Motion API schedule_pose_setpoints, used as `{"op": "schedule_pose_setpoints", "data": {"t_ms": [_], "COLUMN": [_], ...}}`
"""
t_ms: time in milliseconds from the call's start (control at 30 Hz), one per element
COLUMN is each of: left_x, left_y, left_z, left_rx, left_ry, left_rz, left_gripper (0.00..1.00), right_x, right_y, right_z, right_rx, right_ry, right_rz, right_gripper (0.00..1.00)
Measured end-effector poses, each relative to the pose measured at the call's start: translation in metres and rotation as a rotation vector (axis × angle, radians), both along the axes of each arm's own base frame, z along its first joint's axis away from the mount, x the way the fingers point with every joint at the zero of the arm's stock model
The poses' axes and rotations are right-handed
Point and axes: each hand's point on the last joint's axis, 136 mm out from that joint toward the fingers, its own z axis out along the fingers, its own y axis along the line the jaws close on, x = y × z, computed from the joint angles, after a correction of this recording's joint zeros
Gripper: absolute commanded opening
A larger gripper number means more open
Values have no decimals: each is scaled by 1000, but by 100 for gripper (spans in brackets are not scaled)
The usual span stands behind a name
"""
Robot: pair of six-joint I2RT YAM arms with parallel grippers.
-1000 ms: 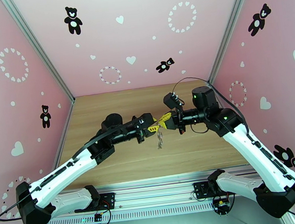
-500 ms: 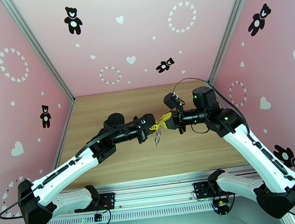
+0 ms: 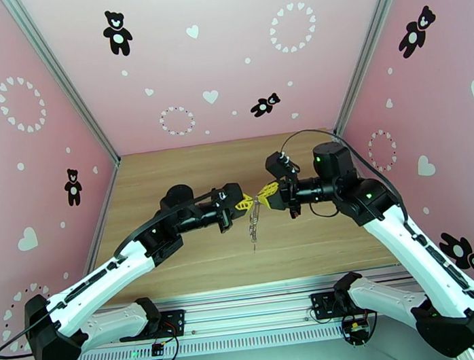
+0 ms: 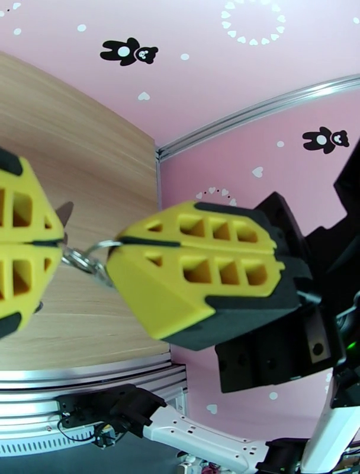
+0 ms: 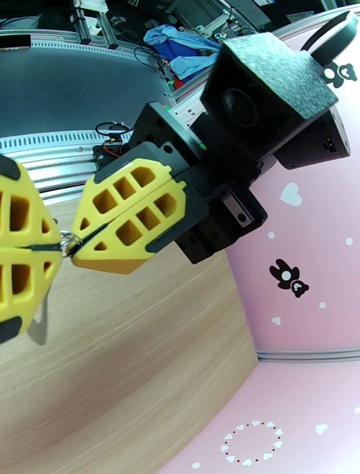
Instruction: Remove the keys from the keyring
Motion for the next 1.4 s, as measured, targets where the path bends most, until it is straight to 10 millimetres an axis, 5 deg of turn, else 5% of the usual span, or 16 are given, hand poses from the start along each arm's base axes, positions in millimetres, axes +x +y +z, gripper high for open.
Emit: {"op": "schedule_pose_setpoints", "data": {"t_ms": [400,733,1400], "left_x": [-1,6,1], "left_y": [-1,-3,-20], "left_z": [1,1,-4], "left_rx": [-21,31,107], "left_ry": [74,84,130], "left_rz": [-23,0,-111], "left_gripper": [0,24,21], "right_x": [4,3,0], "right_y": [-3,-2,-1], "right_z": [1,1,0], "right_rx": [3,4,-11], "right_ry": [-13,-23,-37], "right_rz": [-30,-16,18], "right_gripper": [0,0,0]}}
